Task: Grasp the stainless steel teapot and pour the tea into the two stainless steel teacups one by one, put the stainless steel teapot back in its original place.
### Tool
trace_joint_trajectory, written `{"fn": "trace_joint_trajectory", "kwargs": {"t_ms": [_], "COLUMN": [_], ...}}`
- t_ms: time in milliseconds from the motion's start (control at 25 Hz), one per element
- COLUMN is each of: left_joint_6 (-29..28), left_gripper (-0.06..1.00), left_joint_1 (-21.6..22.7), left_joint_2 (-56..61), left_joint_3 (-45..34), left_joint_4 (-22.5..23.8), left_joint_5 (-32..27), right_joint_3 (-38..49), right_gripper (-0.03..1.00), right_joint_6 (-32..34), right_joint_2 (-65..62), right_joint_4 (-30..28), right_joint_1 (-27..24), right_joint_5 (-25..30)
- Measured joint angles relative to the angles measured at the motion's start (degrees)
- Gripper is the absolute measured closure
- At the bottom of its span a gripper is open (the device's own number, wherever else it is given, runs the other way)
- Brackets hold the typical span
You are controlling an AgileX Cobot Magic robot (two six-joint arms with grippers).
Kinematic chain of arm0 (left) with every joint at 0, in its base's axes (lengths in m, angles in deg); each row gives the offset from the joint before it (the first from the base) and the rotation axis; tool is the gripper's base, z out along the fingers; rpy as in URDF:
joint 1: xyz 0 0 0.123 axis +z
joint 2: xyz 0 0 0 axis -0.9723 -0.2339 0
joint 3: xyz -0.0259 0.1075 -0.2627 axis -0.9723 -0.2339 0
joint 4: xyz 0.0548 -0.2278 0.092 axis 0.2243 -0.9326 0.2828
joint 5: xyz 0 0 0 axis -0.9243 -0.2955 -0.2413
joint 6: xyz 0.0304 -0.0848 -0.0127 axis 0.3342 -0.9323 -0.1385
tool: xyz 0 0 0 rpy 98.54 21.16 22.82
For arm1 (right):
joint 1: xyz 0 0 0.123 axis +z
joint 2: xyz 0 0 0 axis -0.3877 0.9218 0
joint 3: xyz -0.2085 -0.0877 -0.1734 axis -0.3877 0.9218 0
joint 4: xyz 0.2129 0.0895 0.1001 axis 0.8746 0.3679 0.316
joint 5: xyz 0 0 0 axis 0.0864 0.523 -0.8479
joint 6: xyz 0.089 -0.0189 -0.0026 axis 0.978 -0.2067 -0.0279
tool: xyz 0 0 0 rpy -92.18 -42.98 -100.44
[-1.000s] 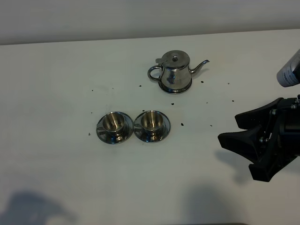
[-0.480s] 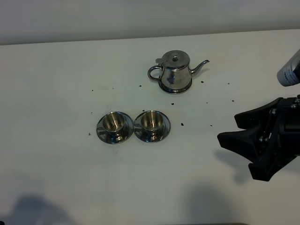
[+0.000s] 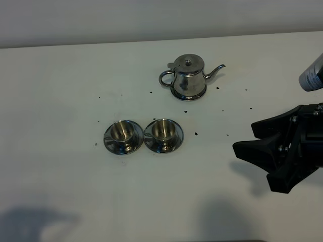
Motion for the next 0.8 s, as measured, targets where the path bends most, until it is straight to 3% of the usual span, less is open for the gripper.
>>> {"fn": "trace_joint_trajectory", "kwargs": {"t_ms": [200,440,600,800], "left_joint_6": [0.0,0.4,0.4,0.4], "left_gripper": [0.58,0.58,0.58,0.58], "left_joint_1": [2.4,2.4,2.4,2.4], "left_joint_2": [7.1,7.3,7.3,7.3], "left_joint_3": [0.0,-0.1,-0.1,-0.1], "left_joint_4": [0.0,0.0,0.0,0.0], "left_joint_5": [-0.1,-0.1,-0.1,-0.1], "right_joint_3": [0.0,0.0,-0.2,-7.0], "right_gripper": [0.48,0.48,0.48,0.48], "right_joint_6": [0.0,-0.1,-0.5,-5.0], "right_joint_2": [0.0,0.0,0.5,10.2], "right_joint_4": [0.3,0.9,2.3,3.3], "right_joint_1": [0.0,0.0,0.0,0.0], "right_joint_5": [0.2,-0.1,-3.3,-2.8]}}
